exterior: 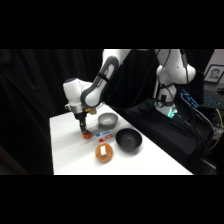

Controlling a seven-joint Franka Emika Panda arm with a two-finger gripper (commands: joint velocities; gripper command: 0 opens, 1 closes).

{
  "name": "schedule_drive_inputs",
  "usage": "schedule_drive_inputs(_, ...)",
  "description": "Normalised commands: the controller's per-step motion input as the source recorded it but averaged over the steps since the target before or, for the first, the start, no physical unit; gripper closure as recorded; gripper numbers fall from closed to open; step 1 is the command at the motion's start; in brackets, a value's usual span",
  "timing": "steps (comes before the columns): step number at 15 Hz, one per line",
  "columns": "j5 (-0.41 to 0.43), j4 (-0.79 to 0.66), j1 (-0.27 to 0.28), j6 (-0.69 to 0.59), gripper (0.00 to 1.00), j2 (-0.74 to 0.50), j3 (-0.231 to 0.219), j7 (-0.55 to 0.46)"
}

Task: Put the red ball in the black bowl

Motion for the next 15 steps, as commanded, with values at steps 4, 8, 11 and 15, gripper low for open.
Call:
schedule_drive_inputs(4, 0.141, 0.12, -0.083, 0.12, 0.0, 0.13, 0.086, -0.1)
schedule_drive_inputs(8, 0.104, 0.11, -0.059, 0.1, 0.0, 0.11, 0.055, -0.06)
schedule_drive_inputs(11, 0.13, 0.12, -0.084, 0.1, 0.26, 0.1, 0.084, -0.08)
schedule_drive_inputs(15, 0.121, 0.05, -0.093, 0.15, 0.6, 0.03, 0.071, -0.1)
